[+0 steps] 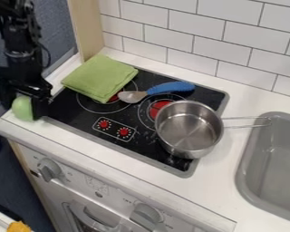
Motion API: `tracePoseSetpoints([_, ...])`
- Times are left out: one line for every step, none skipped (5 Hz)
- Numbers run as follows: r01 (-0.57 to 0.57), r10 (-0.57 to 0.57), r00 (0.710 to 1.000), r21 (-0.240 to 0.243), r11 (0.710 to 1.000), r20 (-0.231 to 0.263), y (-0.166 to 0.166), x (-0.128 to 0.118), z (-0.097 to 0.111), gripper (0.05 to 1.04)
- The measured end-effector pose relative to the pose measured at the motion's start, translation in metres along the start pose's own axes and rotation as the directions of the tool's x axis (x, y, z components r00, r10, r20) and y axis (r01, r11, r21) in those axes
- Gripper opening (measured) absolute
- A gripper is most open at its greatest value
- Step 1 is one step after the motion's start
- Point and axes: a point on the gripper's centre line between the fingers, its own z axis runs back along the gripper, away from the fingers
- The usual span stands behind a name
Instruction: Put the pear on the switch of the burner
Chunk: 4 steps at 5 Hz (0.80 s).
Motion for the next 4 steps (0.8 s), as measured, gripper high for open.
tracePoseSetpoints([-0.005, 0.005, 1.0, 0.003, 1.0, -0.014, -0.0004, -0.0007, -0.0059, 0.967])
tracePoseSetpoints([-0.003, 0.003, 1.0, -0.005, 1.0, -0.008, -0.0015, -0.0003, -0.0066, 0.85])
tracePoseSetpoints([-0.012, 0.012, 1.0, -0.011, 1.0, -0.006, -0.0024, -0.0008, -0.0068, 0.838])
tracePoseSetpoints([-0.028, 0.028, 0.999, -0.008, 1.0, -0.021, -0.0042, -0.008, -0.0043, 0.838])
